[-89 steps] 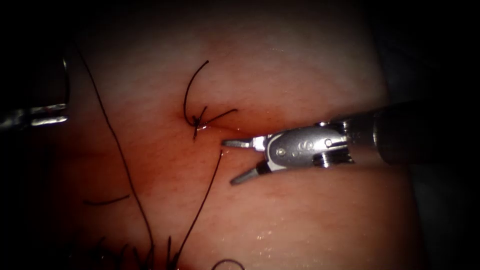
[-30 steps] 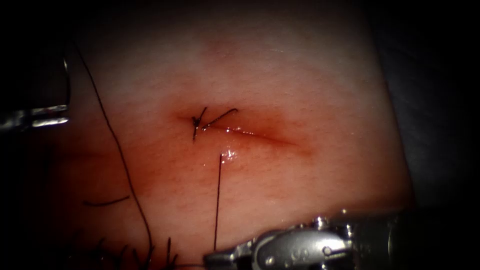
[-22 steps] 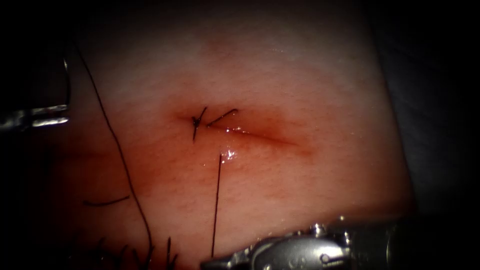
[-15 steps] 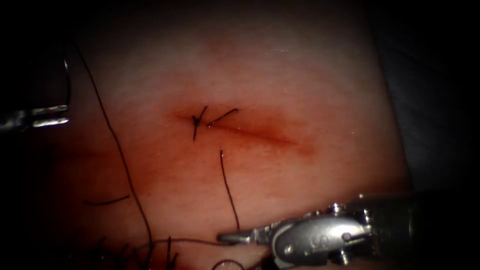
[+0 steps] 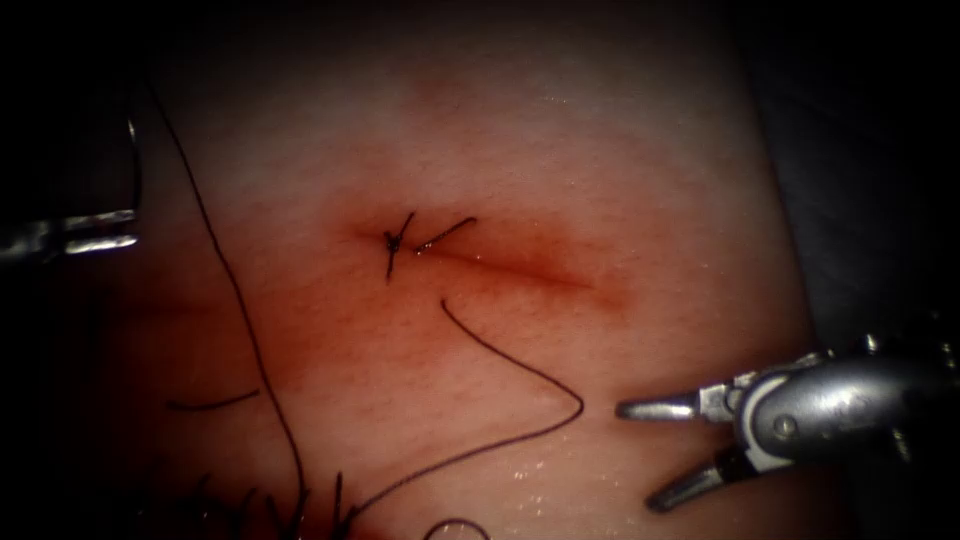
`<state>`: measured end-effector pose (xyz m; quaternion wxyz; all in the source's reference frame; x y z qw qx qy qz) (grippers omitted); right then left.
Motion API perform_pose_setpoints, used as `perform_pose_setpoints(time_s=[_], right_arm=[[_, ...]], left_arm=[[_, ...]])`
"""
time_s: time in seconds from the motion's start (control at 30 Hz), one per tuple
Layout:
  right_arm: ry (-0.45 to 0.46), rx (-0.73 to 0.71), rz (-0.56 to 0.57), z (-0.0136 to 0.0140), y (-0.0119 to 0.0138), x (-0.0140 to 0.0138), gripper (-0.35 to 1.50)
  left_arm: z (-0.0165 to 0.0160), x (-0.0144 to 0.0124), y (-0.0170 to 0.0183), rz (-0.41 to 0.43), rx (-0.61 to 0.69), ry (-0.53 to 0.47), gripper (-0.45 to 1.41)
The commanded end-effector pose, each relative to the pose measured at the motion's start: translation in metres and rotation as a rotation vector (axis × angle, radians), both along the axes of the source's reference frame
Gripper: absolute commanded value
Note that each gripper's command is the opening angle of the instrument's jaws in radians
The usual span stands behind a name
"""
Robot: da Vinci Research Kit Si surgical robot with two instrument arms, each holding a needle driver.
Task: Wound Closure
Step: Grasp tail end of the suture with the right grasper to adjust it.
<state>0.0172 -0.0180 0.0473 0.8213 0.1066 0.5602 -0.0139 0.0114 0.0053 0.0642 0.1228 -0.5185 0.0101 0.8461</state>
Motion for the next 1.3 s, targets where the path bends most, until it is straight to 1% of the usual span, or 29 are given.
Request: perform_pose_setpoints(time_s=[0.03,0.1,0.13,0.17,0.2,0.23,0.3,0.33,0.37,0.4,0.43,0.47,0.57,0.63,0.7,0.77,0.8,0.87,0.9,1.03,1.2,1.3], right_arm=[[0.004,0.005,0.009,-0.0005,-0.0002,-0.0014,1.5],[0.008,0.015,0.043,-0.0014,0.0006,-0.0029,1.48],[0.01,0.026,0.073,-0.0018,0.0018,-0.0038,1.33],[0.013,0.033,0.096,-0.0019,0.0026,-0.0041,1.25],[0.023,0.04,0.138,-0.0017,0.0037,-0.0042,1.15],[0.023,0.049,0.181,-0.0011,0.0052,-0.0037,0.98],[-0.02,0.043,0.216,-0.0001,0.0065,-0.0025,0.94],[-0.081,0.043,0.227,0.0012,0.0075,-0.0008,0.91],[-0.098,0.044,0.228,0.0016,0.0078,-0.0002,0.91],[-0.141,0.048,0.219,0.0025,0.0086,0.0009,0.94],[-0.223,0.004,0.176,0.0041,0.0099,0.0028,0.96],[-0.249,-0.012,0.159,0.0048,0.0104,0.0036,0.96],[-0.294,-0.042,0.147,0.0069,0.0118,0.0059,0.96],[-0.323,-0.058,0.137,0.0082,0.0126,0.0073,0.84],[-0.345,-0.07,0.132,0.0093,0.0132,0.0085,0.78],[-0.38,-0.1,0.107,0.011,0.014,0.0103,0.68],[-0.405,-0.11,0.089,0.0119,0.0144,0.0115,0.62],[-0.427,-0.115,0.07,0.0129,0.0146,0.0126,0.56],[-0.43,-0.112,0.064,0.0133,0.0146,0.0129,0.49],[-0.44,-0.104,0.034,0.015,0.0143,0.0142,0.36],[-0.434,-0.091,-0.031,0.0179,0.0135,0.0152,0.34],[-0.432,-0.076,-0.034,0.019,0.0131,0.0158,0.34]], left_arm=[[0.0006,-0.0005,0.0,0.0,0.0,-0.001,-0.45],[0.0006,-0.0006,0.0,0.0,0.0,-0.001,-0.45],[0.0007,-0.0006,0.0,-0.001,-0.001,-0.001,-0.45],[0.0007,-0.0007,0.0,-0.001,-0.001,0.0,-0.45],[0.0007,-0.0008,0.0,-0.002,-0.001,0.0,-0.45],[0.0007,-0.0009,0.0,0.0,0.0,0.002,-0.45],[0.0007,-0.0009,0.0,0.003,0.001,0.001,-0.45],[0.0008,-0.0009,0.0,0.003,0.001,0.001,-0.45],[0.0008,-0.0009,0.0,0.004,0.001,0.0,-0.45],[0.0008,-0.0009,0.0,0.004,0.001,0.0,-0.45],[0.0008,-0.0008,0.0,0.004,0.001,0.0,-0.45],[0.0007,-0.0008,0.0,0.004,0.001,0.0,-0.45],[0.0007,-0.0008,-0.0001,0.004,0.001,0.001,-0.45],[0.0007,-0.0008,-0.0001,0.004,0.0,0.001,-0.45],[0.0008,-0.0008,-0.0001,0.004,0.0,0.001,-0.45],[0.0008,-0.0008,-0.0001,0.004,0.0,0.001,-0.45],[0.0008,-0.0008,-0.0001,0.004,0.0,0.001,-0.45],[0.0008,-0.0008,-0.0001,0.004,0.0,0.001,-0.45],[0.0008,-0.0008,-0.0001,0.004,0.0,0.001,-0.45],[0.0008,-0.0008,-0.0001,0.004,0.0,0.001,-0.45],[0.0008,-0.0008,-0.0001,0.004,0.0,0.001,-0.45],[0.0008,-0.0008,-0.0001,0.004,0.0,0.001,-0.45]])
